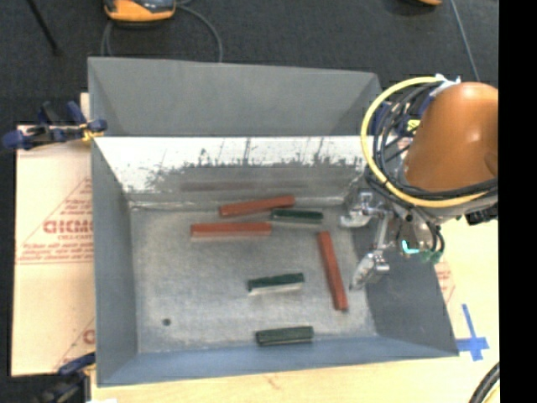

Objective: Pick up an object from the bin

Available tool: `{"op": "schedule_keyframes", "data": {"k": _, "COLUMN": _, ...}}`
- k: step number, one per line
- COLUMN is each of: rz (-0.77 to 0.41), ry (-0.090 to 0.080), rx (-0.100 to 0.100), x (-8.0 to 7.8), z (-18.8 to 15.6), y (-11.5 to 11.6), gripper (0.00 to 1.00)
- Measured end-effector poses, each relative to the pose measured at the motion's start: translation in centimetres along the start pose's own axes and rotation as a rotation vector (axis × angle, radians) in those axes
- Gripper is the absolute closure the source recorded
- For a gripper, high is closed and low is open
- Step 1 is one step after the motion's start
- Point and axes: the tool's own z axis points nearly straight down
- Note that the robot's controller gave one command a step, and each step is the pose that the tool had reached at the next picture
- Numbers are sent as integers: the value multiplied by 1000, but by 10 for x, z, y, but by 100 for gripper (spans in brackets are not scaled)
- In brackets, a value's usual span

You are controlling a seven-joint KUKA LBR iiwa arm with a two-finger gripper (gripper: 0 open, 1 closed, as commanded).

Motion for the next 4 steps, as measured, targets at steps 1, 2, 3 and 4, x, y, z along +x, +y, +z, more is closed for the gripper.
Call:
{"op": "schedule_keyframes", "data": {"k": 1, "rz": -1, "ry": -1, "rx": 0, "x": 0, "z": 0, "y": 0, "gripper": 0}}
{"op": "schedule_keyframes", "data": {"k": 2, "rz": -48, "ry": -9, "rx": 2, "x": -10, "z": 33, "y": 17, "gripper": 0}}
{"op": "schedule_keyframes", "data": {"k": 3, "rz": -166, "ry": -1, "rx": -1, "x": -19, "z": 92, "y": 48, "gripper": 0}}
{"op": "schedule_keyframes", "data": {"k": 4, "rz": -84, "ry": 4, "rx": -4, "x": -24, "z": 163, "y": 42, "gripper": 100}}
